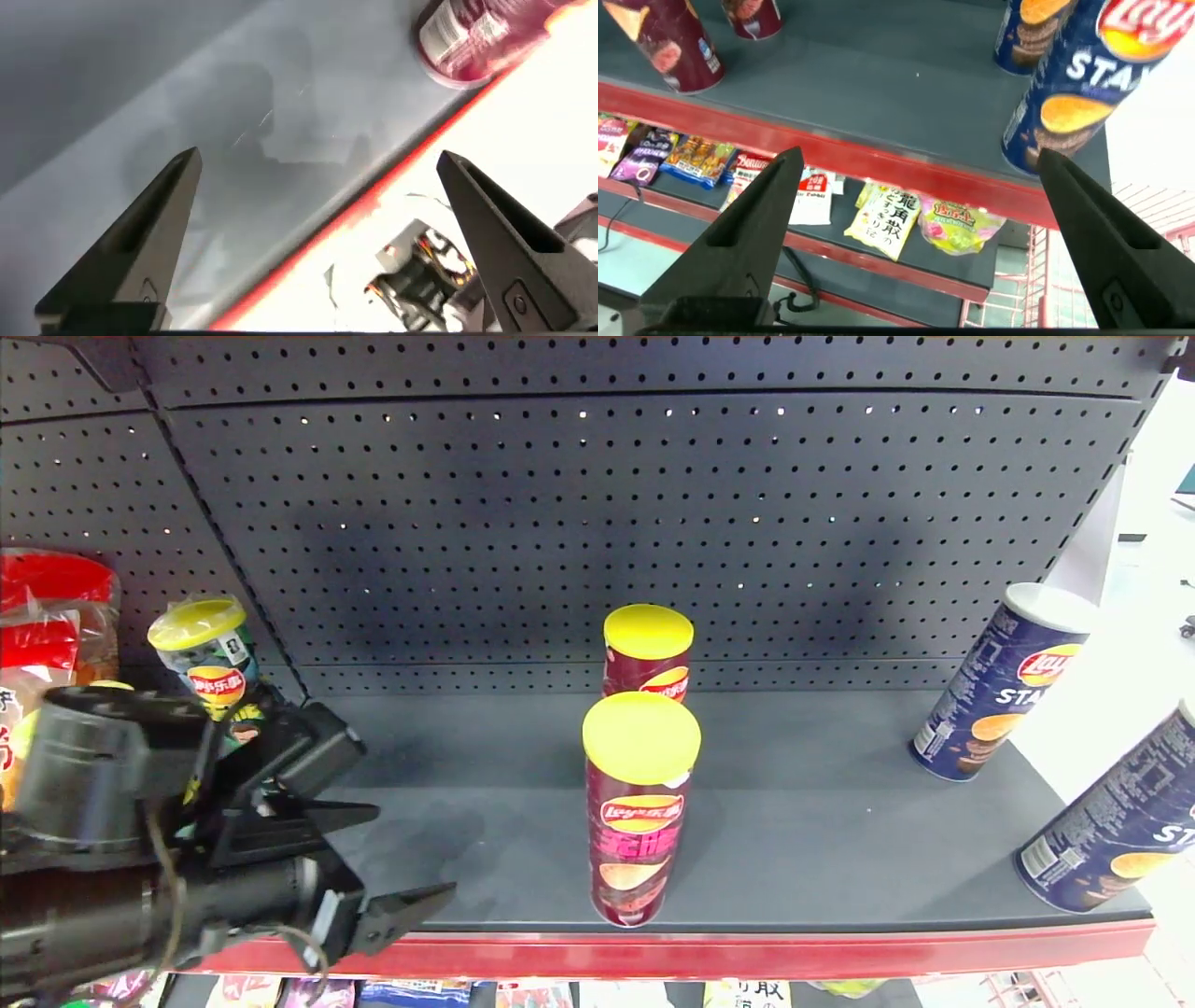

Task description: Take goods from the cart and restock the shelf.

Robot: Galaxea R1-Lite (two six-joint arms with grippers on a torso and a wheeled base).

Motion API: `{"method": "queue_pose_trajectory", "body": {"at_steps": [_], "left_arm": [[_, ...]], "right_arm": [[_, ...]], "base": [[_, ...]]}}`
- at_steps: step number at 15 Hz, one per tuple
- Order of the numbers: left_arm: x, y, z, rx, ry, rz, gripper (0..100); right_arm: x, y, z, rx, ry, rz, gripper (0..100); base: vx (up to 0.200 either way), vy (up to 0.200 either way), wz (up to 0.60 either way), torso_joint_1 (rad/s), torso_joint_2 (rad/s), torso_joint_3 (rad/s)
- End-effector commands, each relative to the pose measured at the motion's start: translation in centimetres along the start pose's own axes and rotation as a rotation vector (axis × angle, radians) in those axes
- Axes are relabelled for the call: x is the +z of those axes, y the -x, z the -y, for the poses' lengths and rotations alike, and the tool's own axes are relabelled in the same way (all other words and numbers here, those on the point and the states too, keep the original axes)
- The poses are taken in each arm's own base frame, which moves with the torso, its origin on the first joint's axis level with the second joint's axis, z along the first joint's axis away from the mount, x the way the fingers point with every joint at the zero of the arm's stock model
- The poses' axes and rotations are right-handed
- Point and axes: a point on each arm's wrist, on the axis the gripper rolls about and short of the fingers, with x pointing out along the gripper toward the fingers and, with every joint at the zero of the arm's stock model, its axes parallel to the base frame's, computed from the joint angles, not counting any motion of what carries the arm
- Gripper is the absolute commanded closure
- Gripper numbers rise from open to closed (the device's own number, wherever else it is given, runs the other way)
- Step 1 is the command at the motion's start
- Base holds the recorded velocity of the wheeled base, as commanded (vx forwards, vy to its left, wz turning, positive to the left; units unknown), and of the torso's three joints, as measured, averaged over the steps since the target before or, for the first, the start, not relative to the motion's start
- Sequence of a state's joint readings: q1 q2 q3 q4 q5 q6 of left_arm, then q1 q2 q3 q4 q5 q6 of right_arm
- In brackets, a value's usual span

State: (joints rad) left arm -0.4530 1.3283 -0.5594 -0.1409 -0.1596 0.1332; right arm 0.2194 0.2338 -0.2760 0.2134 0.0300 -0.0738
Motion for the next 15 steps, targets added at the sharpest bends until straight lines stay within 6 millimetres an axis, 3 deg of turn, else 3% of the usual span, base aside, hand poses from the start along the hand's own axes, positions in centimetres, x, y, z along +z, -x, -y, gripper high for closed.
{"method": "queue_pose_trajectory", "body": {"at_steps": [1, 2, 3, 4, 5, 8, 10, 13, 15], "left_arm": [[-3.3, 11.4, 1.1, 0.213, 0.122, 0.205, 0], [-4.9, 13.6, 1.8, 0.265, 0.165, 0.215, 0], [-4.9, 13.6, 1.8, 0.265, 0.165, 0.215, 0], [-8.8, 16.6, 3.6, 0.347, 0.221, 0.202, 0], [-12.6, 17.9, 5.2, 0.421, 0.268, 0.171, 0], [-15.9, 16.4, 6.2, 0.529, 0.348, 0.166, 0], [-18.3, 14.4, 6.0, 0.574, 0.297, 0.264, 0], [-18.2, 12.9, 5.0, 0.635, 0.287, 0.394, 0], [-18.1, 12.7, 4.9, 0.634, 0.281, 0.424, 0]], "right_arm": [[-0.9, 0.9, -0.1, -0.021, 0.0, 0.039, 0], [-0.7, 1.1, -0.1, -0.05, -0.003, 0.024, 0], [-0.7, 1.1, -0.1, -0.05, -0.003, 0.024, 0], [-0.4, 1.7, -0.2, -0.108, -0.012, -0.053, 0], [-1.0, 2.1, -0.5, -0.156, -0.027, -0.109, 0], [-1.2, 1.9, -1.0, -0.278, -0.136, -0.113, 0], [-3.9, 1.5, -1.3, -0.289, -0.139, -0.107, 0], [-4.8, 0.2, -1.1, -0.212, -0.037, 0.098, 0], [-5.0, 0.0, -1.0, -0.215, -0.035, 0.118, 0]], "base": [[0.0, 0.0, 0.0, 0.0, 0.0, 0.0], [0.0, 0.0, 0.0, 0.0, 0.0, 0.0], [0.0, 0.0, 0.0, 0.0, 0.0, 0.0], [0.0, 0.0, 0.0, 0.0, 0.0, 0.0], [0.0, 0.0, 0.0, 0.0, 0.0, 0.0], [0.0, 0.0, 0.0, 0.0, 0.0, 0.0], [0.0, 0.0, 0.0, 0.0, 0.0, 0.0], [0.0, 0.0, 0.0, 0.0, 0.0, 0.0], [0.0, 0.0, 0.0, 0.0, 0.0, 0.0]]}}
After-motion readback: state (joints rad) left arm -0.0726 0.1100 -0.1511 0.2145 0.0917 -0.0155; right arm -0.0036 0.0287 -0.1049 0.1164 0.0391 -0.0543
